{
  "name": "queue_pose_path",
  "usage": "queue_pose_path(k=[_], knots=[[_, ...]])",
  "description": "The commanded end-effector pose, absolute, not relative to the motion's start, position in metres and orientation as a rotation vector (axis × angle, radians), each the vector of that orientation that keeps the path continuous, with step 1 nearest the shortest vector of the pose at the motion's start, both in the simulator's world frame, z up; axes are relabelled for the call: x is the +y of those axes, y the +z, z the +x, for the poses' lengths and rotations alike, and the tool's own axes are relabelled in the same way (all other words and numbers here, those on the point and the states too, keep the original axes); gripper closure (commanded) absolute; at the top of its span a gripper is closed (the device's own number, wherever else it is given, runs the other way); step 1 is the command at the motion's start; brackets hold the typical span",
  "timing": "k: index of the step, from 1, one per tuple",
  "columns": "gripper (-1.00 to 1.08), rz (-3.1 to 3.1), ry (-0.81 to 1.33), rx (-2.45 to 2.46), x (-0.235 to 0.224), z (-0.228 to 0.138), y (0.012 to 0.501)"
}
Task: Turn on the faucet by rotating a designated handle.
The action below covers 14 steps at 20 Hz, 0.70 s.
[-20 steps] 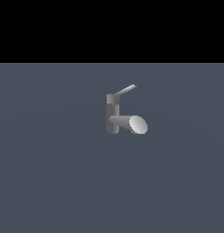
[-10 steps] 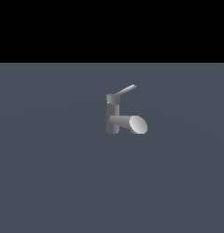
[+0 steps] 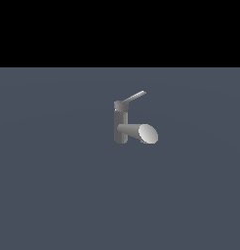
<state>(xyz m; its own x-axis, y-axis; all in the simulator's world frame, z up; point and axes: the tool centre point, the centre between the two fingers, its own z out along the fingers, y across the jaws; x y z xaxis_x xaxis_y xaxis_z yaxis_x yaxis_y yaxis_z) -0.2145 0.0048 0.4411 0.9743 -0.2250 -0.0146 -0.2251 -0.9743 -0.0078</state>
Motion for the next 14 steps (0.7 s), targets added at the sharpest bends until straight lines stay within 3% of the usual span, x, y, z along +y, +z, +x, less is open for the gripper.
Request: queue_pose_path(k=[1, 14], knots=[[1.08, -3.101, 0.021, 0.437, 0.010, -0.200, 0.428], [1.08, -2.995, 0.017, 0.908, 0.024, -0.110, 0.356]])
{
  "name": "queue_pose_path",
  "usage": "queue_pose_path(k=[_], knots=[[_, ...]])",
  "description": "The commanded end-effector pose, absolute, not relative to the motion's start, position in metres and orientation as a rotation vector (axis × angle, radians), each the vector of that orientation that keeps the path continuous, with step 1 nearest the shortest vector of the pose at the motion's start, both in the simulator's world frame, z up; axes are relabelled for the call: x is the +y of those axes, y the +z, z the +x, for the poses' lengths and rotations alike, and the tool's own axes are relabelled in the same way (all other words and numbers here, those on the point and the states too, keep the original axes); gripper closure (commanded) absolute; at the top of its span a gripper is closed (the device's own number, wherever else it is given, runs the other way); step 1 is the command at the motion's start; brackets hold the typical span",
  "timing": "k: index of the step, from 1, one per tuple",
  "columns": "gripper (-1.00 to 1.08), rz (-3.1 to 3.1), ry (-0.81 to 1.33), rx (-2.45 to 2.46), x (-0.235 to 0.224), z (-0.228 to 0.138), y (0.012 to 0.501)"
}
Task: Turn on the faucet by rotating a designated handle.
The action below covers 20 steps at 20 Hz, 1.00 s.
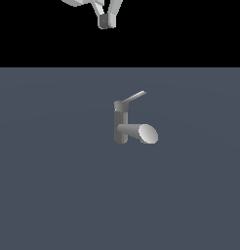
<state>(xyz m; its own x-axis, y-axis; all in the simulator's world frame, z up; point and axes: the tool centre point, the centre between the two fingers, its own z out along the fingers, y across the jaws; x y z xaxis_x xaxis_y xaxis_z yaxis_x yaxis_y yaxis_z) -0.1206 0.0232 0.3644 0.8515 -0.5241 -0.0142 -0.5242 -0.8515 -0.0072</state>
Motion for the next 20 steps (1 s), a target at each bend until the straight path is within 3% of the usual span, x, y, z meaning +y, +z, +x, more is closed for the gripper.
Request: queue_pose_path(k=[1, 20], knots=[[1.08, -2.985, 0.016, 0.942, 0.023, -0.103, 0.350], [1.08, -2.711, 0.007, 1.576, -0.013, 0.024, 0.249]])
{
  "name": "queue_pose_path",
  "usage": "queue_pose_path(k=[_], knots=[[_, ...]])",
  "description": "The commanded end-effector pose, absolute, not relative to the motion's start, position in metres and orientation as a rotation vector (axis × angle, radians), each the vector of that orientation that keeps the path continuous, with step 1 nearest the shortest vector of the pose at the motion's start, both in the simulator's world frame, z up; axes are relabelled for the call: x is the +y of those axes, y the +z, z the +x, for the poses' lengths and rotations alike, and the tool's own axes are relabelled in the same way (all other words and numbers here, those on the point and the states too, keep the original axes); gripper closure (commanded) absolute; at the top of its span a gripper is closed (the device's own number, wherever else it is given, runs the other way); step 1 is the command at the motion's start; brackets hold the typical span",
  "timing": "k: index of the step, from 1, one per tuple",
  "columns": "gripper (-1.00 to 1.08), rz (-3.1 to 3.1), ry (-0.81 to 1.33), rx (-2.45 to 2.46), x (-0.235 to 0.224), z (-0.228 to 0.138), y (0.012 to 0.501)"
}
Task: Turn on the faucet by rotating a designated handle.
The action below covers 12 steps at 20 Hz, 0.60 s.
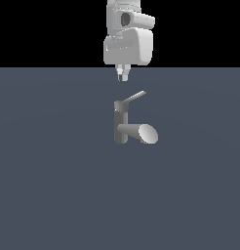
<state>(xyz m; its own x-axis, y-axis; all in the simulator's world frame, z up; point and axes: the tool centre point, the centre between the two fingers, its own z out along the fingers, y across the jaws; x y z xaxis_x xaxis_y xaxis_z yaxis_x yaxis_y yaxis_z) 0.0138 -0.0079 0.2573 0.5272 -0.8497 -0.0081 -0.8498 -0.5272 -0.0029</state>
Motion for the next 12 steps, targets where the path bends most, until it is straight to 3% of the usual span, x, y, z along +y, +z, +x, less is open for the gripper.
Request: queue_pose_path(k=[1, 12], knots=[[1.08, -2.692, 0.006, 1.610, -0.017, 0.030, 0.243], [1.08, -2.505, 0.000, 1.897, -0.059, 0.083, 0.196]])
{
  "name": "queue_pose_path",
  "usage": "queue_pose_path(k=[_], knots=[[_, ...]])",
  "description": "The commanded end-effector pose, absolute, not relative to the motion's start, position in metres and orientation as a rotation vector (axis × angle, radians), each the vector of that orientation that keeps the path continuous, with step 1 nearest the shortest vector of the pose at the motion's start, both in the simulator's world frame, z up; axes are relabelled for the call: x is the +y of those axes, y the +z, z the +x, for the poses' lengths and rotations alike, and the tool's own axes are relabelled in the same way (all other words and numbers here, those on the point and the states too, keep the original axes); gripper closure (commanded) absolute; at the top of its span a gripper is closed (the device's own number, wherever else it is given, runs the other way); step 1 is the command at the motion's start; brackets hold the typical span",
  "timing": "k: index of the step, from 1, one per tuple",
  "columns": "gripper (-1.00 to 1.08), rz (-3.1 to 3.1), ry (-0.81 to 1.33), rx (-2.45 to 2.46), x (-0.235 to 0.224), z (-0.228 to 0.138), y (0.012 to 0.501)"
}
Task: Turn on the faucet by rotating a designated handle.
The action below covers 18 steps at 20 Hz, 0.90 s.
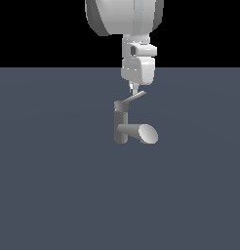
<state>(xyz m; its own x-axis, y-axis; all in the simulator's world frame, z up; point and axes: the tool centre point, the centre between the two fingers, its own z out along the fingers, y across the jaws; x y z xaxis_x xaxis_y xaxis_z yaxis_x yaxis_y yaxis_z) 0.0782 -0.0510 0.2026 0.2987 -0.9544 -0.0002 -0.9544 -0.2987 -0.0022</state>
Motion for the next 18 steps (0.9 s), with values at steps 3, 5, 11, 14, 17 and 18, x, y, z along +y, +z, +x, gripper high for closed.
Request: queue_pose_path(k=[3, 5, 11, 14, 17, 18], knots=[[1.08, -2.471, -0.001, 1.942, -0.067, 0.091, 0.188], [1.08, -2.454, -0.001, 1.963, -0.071, 0.095, 0.185], [1.08, -2.434, -0.001, 1.988, -0.076, 0.099, 0.181], [1.08, -2.436, 0.000, 1.983, -0.075, 0.098, 0.182], [1.08, -2.436, 0.000, 1.983, -0.075, 0.098, 0.182], [1.08, -2.436, 0.000, 1.983, -0.075, 0.098, 0.182]])
